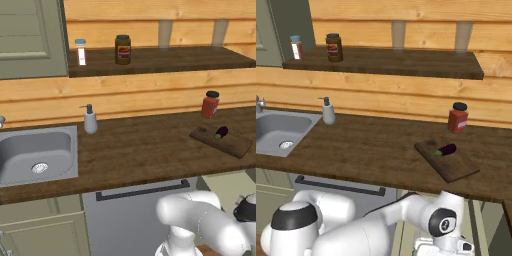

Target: Place the appropriate cutting tool for cutting the eggplant skin on the cutting board.

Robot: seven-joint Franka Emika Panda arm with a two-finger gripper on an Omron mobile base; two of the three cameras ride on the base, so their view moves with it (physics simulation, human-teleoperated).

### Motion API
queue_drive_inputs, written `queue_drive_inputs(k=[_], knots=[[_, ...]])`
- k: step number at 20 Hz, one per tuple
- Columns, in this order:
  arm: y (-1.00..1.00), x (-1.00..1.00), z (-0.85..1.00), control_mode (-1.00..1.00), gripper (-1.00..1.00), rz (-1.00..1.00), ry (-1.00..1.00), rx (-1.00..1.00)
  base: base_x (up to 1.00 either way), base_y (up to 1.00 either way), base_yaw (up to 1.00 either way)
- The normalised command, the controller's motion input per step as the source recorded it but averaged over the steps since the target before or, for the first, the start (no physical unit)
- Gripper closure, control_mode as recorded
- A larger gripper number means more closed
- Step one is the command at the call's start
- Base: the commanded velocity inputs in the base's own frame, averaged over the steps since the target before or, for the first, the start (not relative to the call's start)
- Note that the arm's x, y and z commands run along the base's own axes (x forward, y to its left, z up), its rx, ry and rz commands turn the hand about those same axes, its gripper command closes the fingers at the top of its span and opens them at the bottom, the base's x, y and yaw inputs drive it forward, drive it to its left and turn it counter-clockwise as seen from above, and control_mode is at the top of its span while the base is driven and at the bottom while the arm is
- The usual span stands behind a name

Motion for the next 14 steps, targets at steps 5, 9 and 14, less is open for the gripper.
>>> queue_drive_inputs(k=[5, 9, 14], knots=[[-0.13, 0.45, 0.22, -1.0, -1.0, 0.11, -0.18, 0.01, 0.0, 0.0, 0.0], [-0.13, 0.52, 0.09, -1.0, -1.0, 0.04, -0.23, 0.04, 0.0, 0.0, 0.0], [-0.07, 0.53, 0.0, -1.0, -1.0, 0.0, -0.17, 0.07, 0.0, 0.0, 0.0]])
